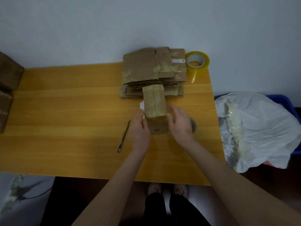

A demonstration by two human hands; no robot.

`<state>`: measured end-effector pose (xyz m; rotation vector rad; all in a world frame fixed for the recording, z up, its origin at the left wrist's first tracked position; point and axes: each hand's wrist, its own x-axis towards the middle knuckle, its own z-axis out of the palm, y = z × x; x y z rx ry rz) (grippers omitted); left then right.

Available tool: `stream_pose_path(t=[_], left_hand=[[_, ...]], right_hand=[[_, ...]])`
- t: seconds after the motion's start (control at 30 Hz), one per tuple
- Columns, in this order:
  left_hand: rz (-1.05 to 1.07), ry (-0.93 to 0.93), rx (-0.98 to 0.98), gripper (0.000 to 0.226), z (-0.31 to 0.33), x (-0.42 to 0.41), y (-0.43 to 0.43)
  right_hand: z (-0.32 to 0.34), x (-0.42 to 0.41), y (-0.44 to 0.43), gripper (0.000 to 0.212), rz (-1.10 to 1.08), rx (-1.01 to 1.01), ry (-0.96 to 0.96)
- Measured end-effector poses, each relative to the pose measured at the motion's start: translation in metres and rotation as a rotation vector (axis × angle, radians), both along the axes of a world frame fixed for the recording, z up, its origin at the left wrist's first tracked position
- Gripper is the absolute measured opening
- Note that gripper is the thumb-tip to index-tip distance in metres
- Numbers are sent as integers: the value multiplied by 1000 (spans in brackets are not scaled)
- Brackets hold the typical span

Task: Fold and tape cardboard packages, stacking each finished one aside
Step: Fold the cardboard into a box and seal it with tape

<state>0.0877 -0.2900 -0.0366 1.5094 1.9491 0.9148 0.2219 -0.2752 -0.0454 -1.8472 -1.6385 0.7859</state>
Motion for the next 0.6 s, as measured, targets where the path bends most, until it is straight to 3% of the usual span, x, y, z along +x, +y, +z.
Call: stream_pose_path(t=[0.17, 0.37, 0.47, 0.6], left_hand=[[-28, -24, -139, 28, -18, 4, 16], [-127, -66, -303, 48, -40, -15, 25], [-219, 81, -255, 49, -42, -27, 30], [-225, 313, -236, 38, -43, -30, 41]], right_hand=[[-15, -41, 5, 55, 43, -152, 141], [-22, -21, 19, 71, 151, -314, -76], [-21, -19, 29, 72, 192, -278, -260], [-16, -22, 36, 65, 191, -272, -364]])
